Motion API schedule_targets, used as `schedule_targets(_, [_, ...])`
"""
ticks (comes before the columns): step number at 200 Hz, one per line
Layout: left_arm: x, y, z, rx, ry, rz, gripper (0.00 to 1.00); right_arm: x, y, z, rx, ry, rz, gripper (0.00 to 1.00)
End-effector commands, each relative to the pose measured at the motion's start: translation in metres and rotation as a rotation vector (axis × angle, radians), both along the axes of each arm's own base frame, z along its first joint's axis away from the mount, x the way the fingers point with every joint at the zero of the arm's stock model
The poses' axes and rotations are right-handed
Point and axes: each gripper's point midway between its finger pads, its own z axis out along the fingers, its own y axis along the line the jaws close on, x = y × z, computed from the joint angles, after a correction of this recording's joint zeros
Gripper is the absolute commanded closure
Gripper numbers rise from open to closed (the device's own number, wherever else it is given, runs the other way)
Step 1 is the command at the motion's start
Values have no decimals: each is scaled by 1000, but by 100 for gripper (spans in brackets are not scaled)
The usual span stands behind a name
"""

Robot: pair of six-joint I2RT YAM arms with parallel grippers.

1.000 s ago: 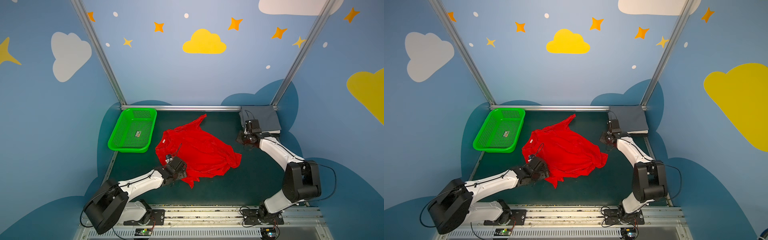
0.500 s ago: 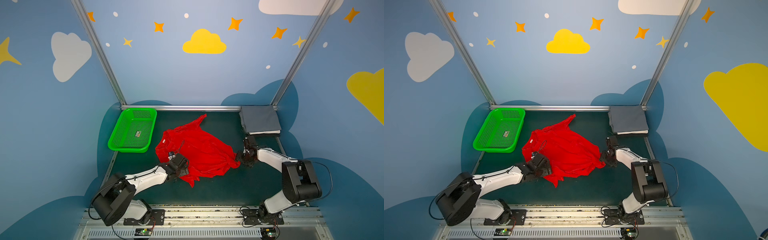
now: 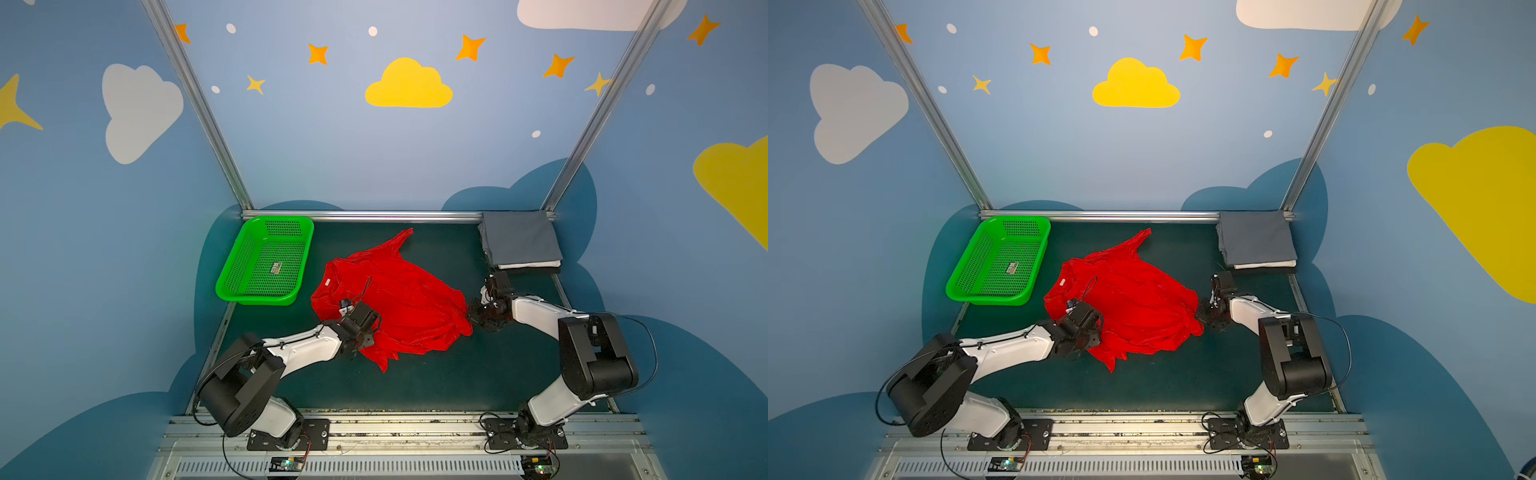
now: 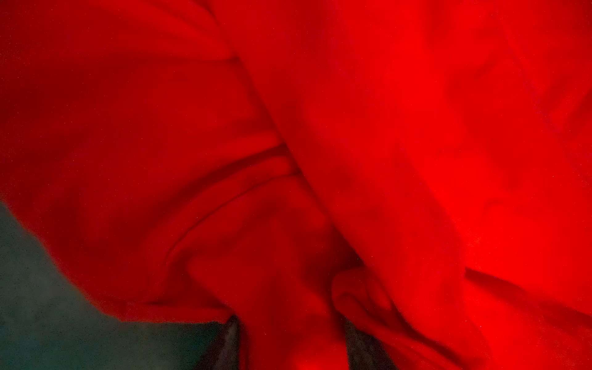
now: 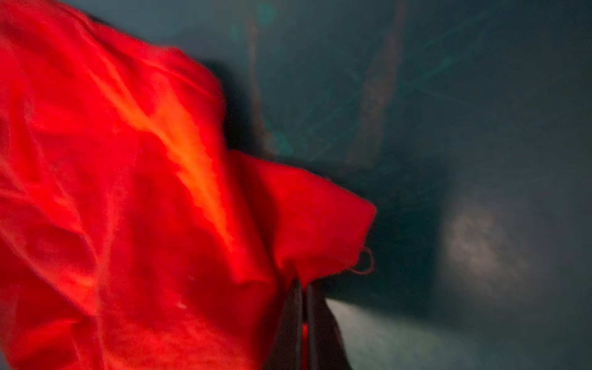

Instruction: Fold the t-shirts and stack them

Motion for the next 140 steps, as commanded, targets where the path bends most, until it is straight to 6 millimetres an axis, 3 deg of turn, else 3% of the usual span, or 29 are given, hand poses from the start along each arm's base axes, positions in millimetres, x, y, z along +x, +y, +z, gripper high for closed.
schedule_targets(1, [-28,2,-30,-5,156,-34,78,1,-2,4,-26,8,18,100])
schedule_targets(10, [-28,4,-30,5,164,-32,95,6,-5,10,-42,-11,13,100])
schedule_targets(13, [-28,6,-29,9,163,-29,96,8,-6,13,-48,-20,11,100])
schedule_targets(43, [-32,22,-18,58,149,3,96,31,-17,39,-109,-103,-19,100])
schedule_targets(76, [-36,40,1,49,90,59,96,62,-12,64,-114,-179,-13,100])
schedule_targets(140, [-41,72,33,59,-19,147,96,119,-8,75,-189,-251,-7,100])
